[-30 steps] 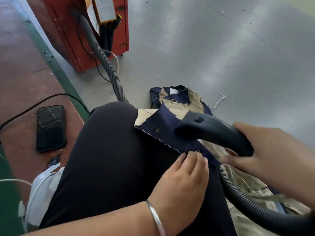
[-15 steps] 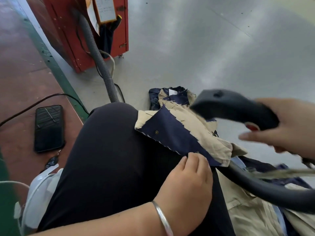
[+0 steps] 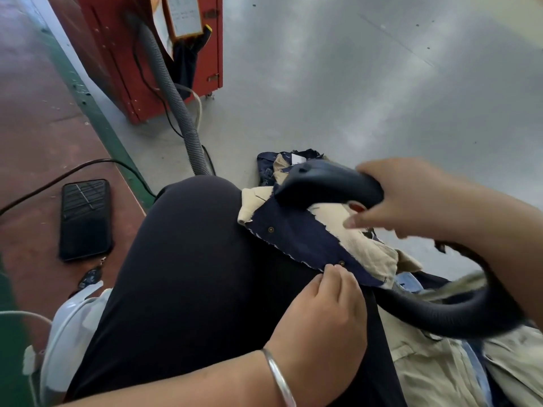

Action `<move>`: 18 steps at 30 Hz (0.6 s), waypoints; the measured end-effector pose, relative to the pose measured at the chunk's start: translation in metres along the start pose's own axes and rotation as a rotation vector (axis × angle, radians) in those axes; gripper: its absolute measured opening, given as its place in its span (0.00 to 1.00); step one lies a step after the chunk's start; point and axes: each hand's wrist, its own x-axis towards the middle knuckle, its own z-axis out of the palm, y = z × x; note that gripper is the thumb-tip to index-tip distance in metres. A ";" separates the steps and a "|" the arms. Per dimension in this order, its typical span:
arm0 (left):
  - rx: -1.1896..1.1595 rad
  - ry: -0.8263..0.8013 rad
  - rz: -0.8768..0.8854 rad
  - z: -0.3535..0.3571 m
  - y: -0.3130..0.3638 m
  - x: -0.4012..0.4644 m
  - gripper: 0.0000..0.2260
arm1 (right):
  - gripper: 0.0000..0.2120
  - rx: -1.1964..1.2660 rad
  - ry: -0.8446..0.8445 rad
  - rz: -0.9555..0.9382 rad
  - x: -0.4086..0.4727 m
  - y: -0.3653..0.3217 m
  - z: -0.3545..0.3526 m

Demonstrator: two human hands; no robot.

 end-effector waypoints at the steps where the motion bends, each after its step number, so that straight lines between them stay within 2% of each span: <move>1: -0.018 0.025 -0.012 0.000 0.000 0.000 0.21 | 0.14 0.020 0.025 0.004 0.009 -0.001 -0.002; 4: -0.094 0.095 -0.044 -0.001 -0.005 0.007 0.17 | 0.14 0.050 0.104 0.048 0.021 0.007 -0.011; 6: -0.146 0.091 -0.069 -0.007 -0.012 0.018 0.11 | 0.14 0.100 0.135 0.068 0.016 0.022 -0.015; 7: -0.147 0.049 -0.073 -0.010 -0.015 0.025 0.06 | 0.14 0.149 0.137 0.076 0.009 0.029 -0.016; 8: -0.138 -0.020 -0.080 -0.012 -0.017 0.031 0.05 | 0.14 0.193 0.132 0.086 0.001 0.036 -0.017; 10: -0.131 -0.176 -0.101 -0.015 -0.014 0.045 0.12 | 0.15 0.228 0.116 0.107 -0.019 0.045 -0.015; 13: -0.134 -0.159 -0.100 -0.026 -0.012 0.059 0.05 | 0.16 0.270 0.090 0.159 -0.046 0.050 -0.012; 15: -0.110 -0.058 0.031 -0.024 -0.010 0.065 0.08 | 0.19 0.310 0.078 0.176 -0.060 0.052 -0.012; 18: -0.138 -0.045 0.216 -0.026 -0.016 0.064 0.05 | 0.28 0.303 0.114 0.170 -0.079 0.058 -0.016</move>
